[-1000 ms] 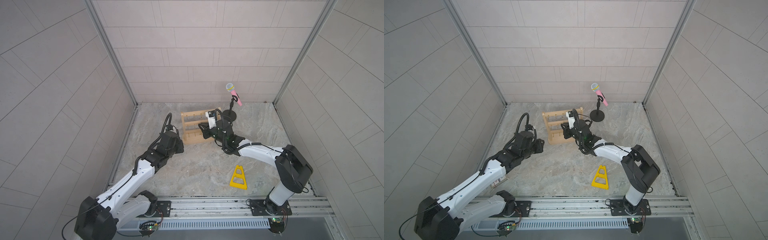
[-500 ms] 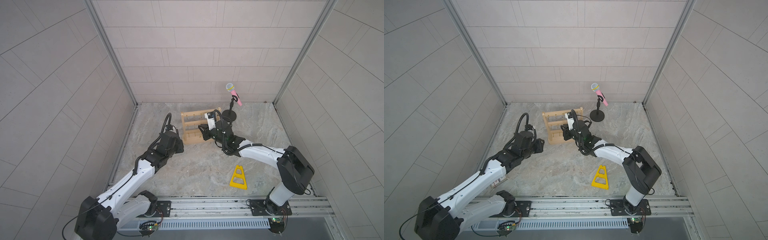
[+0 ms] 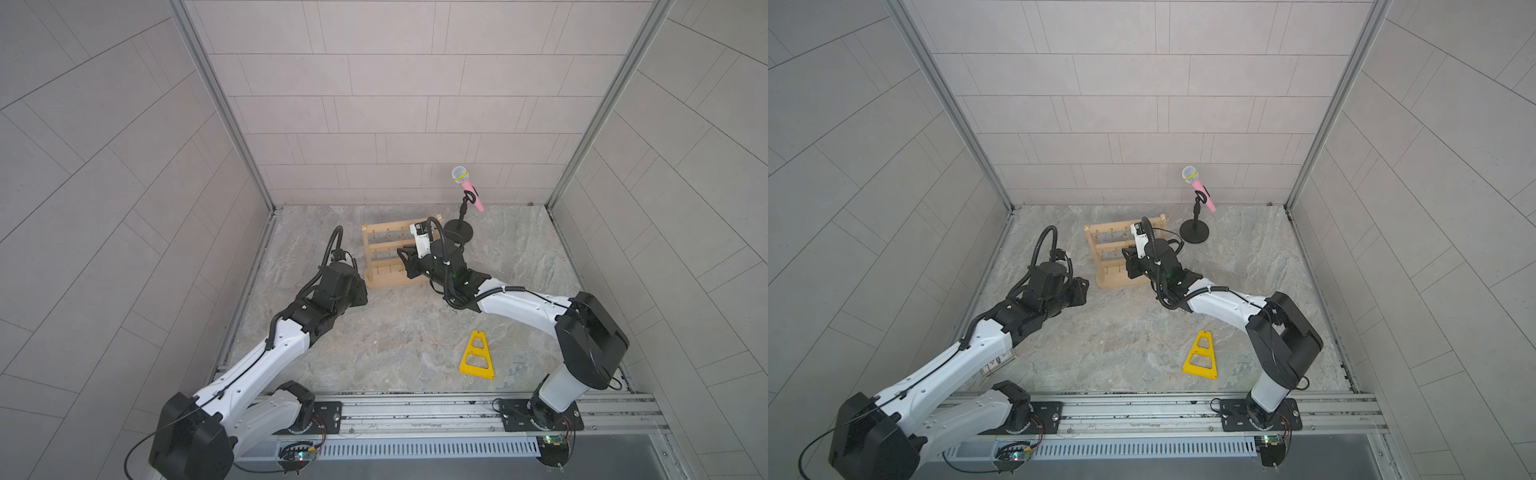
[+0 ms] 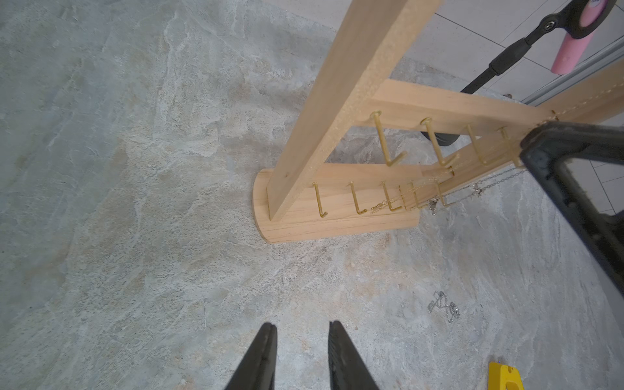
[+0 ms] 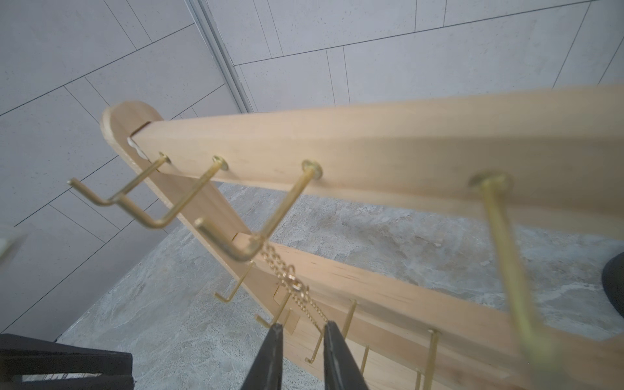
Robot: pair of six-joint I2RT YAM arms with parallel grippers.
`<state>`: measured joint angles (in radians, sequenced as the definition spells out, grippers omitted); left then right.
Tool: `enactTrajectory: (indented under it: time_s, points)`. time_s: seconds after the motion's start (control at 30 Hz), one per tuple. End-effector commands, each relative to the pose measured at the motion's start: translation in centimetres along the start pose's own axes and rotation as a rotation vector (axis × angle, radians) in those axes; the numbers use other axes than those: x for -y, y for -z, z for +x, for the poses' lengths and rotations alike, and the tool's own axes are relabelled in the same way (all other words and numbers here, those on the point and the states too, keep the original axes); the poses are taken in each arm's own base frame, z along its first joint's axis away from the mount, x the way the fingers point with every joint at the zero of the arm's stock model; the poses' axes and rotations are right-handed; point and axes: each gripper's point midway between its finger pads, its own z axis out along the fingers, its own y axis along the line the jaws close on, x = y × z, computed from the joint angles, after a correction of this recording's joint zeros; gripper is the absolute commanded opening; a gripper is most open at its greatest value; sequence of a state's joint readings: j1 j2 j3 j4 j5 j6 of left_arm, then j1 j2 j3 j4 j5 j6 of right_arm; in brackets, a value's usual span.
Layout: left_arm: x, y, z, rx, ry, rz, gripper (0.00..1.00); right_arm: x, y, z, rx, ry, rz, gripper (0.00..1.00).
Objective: Hang the necklace on the jewelry display stand
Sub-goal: Hang the necklace on the stand.
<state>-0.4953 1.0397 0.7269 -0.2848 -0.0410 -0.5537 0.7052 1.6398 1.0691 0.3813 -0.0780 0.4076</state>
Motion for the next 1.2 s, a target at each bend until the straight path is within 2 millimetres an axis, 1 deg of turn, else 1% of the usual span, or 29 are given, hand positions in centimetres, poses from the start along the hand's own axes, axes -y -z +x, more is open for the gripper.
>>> enactTrajectory:
  time_s: [0.0, 0.33, 0.53, 0.67, 1.17]
  points:
    - [-0.3, 0.1, -0.1, 0.012, 0.016, -0.004, 0.31, -0.4, -0.1, -1.5, 0.031, 0.004, 0.002, 0.24]
    - [-0.4, 0.2, -0.1, 0.013, 0.013, -0.009, 0.31, -0.5, -0.6, -1.6, 0.029, 0.003, 0.001, 0.23]
    - [-0.5, 0.2, -0.2, 0.015, 0.015, -0.009, 0.31, -0.1, -0.8, -1.2, 0.018, 0.004, 0.016, 0.13]
    - [-0.5, 0.2, -0.1, 0.013, 0.016, -0.011, 0.31, 0.1, -0.8, -0.6, 0.005, 0.005, 0.026, 0.08]
    - [-0.5, 0.2, -0.3, 0.016, 0.018, -0.009, 0.31, 0.5, -1.2, 0.5, -0.025, 0.01, 0.033, 0.08]
